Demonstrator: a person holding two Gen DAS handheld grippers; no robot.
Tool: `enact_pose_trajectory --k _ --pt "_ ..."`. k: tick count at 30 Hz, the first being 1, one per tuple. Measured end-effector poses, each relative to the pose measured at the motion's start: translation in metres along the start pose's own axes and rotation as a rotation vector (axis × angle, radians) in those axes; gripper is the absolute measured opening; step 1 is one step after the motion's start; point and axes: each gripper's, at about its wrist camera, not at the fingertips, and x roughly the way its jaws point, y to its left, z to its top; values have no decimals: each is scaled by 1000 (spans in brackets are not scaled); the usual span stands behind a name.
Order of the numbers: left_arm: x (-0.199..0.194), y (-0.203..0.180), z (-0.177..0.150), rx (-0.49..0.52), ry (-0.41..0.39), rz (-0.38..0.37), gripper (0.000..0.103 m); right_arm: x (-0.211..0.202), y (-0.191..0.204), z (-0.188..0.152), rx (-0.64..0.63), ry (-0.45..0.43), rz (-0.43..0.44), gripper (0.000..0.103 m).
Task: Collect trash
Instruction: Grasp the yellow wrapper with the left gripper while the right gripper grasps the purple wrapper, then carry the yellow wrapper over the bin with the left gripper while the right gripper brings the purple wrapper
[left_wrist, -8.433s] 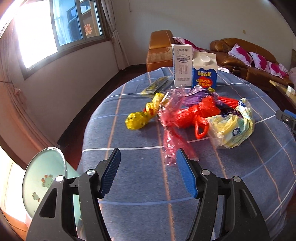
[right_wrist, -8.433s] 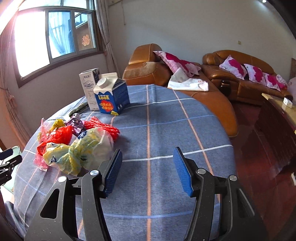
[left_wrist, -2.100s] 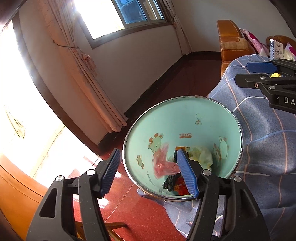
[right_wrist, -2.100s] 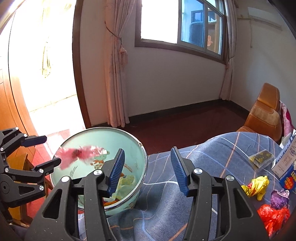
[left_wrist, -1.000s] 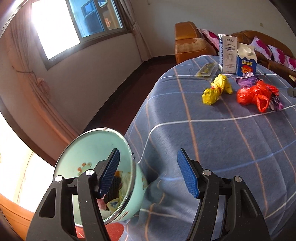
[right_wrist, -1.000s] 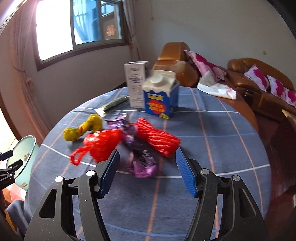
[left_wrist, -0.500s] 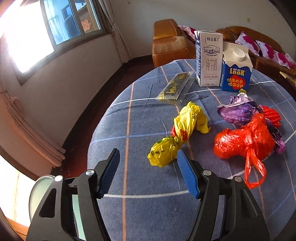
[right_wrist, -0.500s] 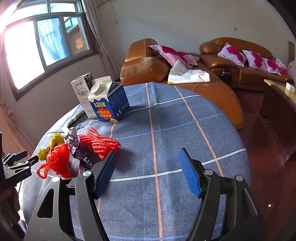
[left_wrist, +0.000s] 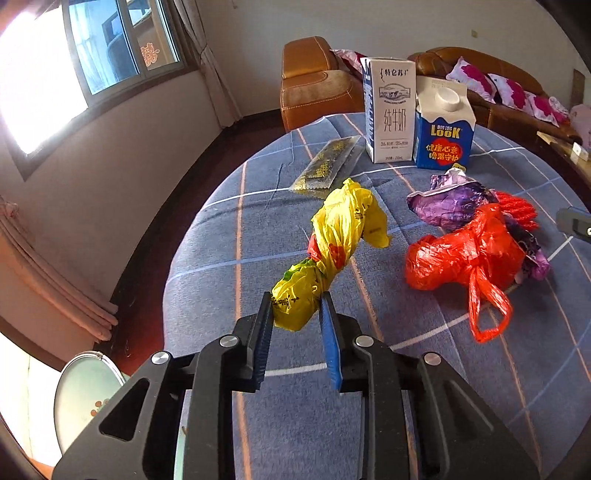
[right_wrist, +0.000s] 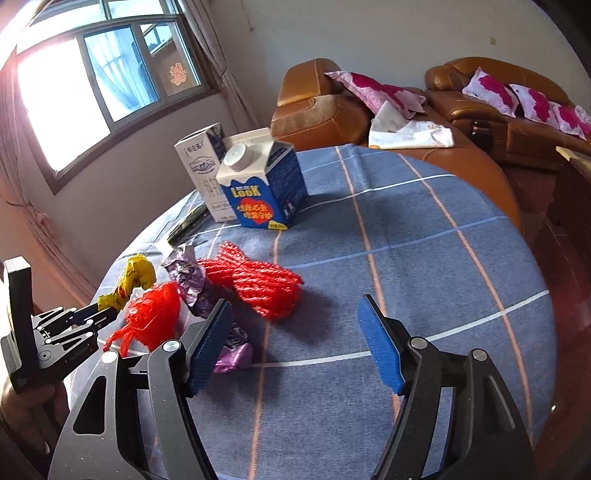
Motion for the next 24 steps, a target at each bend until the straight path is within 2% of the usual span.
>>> enact_pose_trajectory --k 3,4,5,8,11,16,24 --pt "-21 11 -14 -17 -21 15 25 10 17 -4 -28 45 31 69" --pt "-28 15 -21 -27 -24 15 25 15 21 -6 -35 64 33 66" --pt "-33 18 -27 -34 -24 14 25 20 24 -8 -40 82 33 58" --pt "-49 32 -49 -62 -16 21 25 36 31 -14 -38 159 75 48" --pt "-61 47 -69 -95 -9 32 25 40 35 -14 -36 182 115 28" --pt "-84 72 -91 -147 -20 61 25 25 45 -16 -87 129 93 20" --pt "-118 102 -114 -194 -53 131 25 -13 60 -20 -141 -14 27 17"
